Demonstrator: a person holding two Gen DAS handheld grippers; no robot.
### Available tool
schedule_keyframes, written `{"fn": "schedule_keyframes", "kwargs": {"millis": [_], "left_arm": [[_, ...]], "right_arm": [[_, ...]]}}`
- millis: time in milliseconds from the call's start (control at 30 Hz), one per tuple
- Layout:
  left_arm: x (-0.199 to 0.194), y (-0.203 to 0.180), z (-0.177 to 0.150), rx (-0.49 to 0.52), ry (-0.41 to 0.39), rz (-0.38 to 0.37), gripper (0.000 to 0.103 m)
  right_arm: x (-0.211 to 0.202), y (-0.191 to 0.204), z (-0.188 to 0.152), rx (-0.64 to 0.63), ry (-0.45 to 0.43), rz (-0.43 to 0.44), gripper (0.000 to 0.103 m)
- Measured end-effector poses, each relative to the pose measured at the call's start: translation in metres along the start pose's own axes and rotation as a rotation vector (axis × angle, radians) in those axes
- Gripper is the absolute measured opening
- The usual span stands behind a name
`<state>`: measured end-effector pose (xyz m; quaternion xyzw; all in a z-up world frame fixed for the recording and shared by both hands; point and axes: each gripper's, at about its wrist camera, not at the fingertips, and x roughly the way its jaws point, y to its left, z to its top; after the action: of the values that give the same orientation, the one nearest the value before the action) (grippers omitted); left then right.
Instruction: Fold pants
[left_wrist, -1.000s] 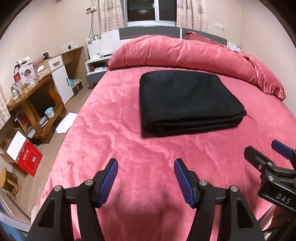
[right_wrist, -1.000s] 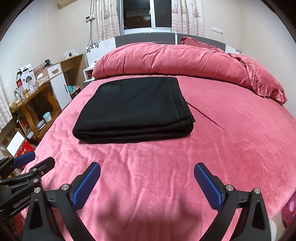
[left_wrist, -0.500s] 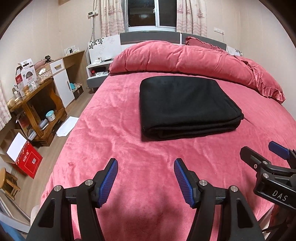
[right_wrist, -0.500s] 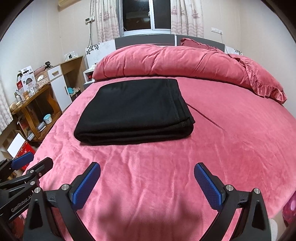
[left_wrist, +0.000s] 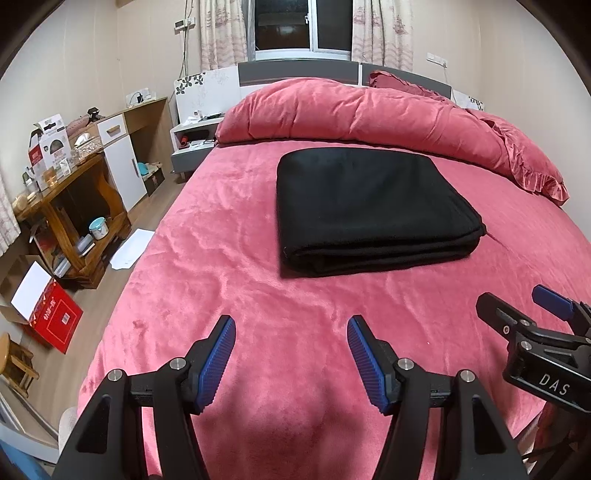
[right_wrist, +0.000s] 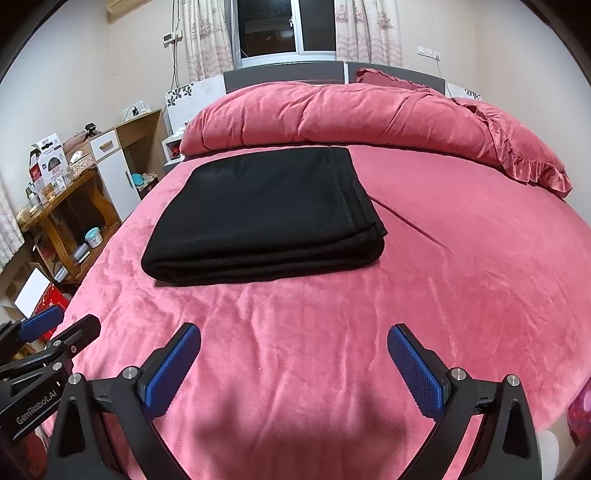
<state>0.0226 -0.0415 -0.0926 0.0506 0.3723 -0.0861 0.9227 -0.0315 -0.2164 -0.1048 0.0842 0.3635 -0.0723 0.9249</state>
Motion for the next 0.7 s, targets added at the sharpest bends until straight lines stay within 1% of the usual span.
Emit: {"fn": "schedule_keyframes", "kwargs": {"millis": [700], "left_arm": [[0.0027, 0.0005, -0.0024, 0.0, 0.015, -0.004, 0.064]], "right_arm": [[0.0018, -0.0028, -0.0018, 0.016, 0.014, 0.005, 0.102]]}}
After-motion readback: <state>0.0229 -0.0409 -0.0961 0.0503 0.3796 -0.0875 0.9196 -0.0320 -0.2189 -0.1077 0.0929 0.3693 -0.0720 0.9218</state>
